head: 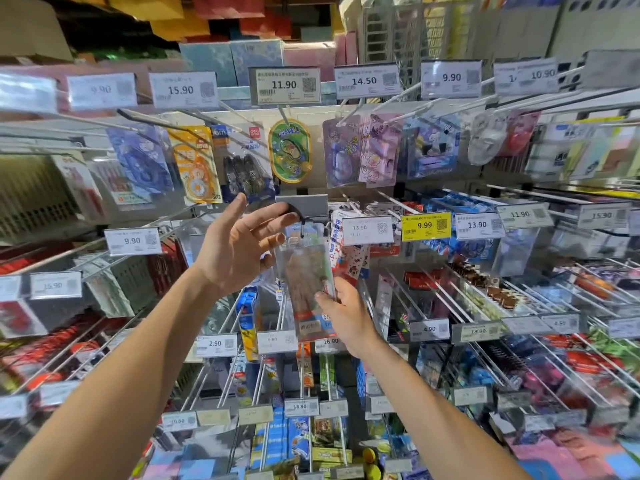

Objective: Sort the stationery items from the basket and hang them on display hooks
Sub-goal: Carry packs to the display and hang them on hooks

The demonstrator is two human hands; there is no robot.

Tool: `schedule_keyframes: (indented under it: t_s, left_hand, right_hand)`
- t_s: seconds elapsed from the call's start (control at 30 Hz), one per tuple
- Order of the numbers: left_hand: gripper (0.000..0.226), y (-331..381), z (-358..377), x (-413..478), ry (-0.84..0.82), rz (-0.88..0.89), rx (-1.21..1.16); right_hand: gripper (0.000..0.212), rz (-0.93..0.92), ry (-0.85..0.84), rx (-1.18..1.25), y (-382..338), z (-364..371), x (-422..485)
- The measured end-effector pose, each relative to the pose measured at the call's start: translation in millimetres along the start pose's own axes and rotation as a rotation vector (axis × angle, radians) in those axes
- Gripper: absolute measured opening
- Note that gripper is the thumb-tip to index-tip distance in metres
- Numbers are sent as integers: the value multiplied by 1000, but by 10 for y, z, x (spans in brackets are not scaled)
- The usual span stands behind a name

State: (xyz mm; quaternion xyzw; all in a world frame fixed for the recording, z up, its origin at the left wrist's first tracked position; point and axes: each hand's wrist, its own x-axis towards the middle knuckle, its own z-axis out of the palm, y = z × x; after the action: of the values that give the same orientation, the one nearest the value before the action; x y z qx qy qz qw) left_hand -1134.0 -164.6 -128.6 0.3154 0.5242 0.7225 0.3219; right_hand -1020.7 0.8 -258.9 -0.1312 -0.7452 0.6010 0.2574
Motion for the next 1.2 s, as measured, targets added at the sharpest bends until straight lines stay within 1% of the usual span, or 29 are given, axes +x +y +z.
schedule_keyframes:
  t_s: [0.07, 0.2, 0.33, 0.43, 0.57, 0.7, 0.77, 0.9, 1.03, 1.07, 1.13, 1.2]
  left_hand:
    - [69, 2, -8, -2, -7, -3, 1]
    - [69, 5, -26, 7, -15, -2, 7]
    - [69, 3, -28, 7, -22, 0, -2]
    - [68, 0, -32, 9, -28, 0, 1]
    - [68, 2, -50, 17, -37, -5, 6]
    - [68, 1, -67, 24, -48, -12, 18]
    - [68, -3, -67, 27, -54, -17, 17]
    - [65, -7, -67, 29, -63, -22, 20]
    - [64, -13, -69, 26, -61, -23, 15]
    - [64, -19, -70, 26, -61, -22, 15]
    - [62, -30, -77, 29, -67, -19, 17]
    - [65, -36, -85, 34, -79, -17, 14]
  right_hand:
    - [26, -13, -5, -3, 20, 6, 5]
    - [29, -47, 12, -6, -27, 0, -17]
    - [49, -48, 9, -3, -57, -13, -20]
    - [53, -49, 17, -12, -24, -24, 3]
    - [41, -75, 39, -41, 14, -35, 1]
    - [38, -63, 46, -74, 40, -43, 26]
    - [33, -71, 66, -86, 40, -55, 55]
    - [40, -41, 50, -102, 43, -70, 113]
    - [41, -6, 38, -72, 74, -44, 145]
    - [37, 13, 34, -68, 90, -36, 154]
    - [22, 50, 42, -54, 134, -22, 184]
    - [17, 107, 48, -48, 163, -15, 243]
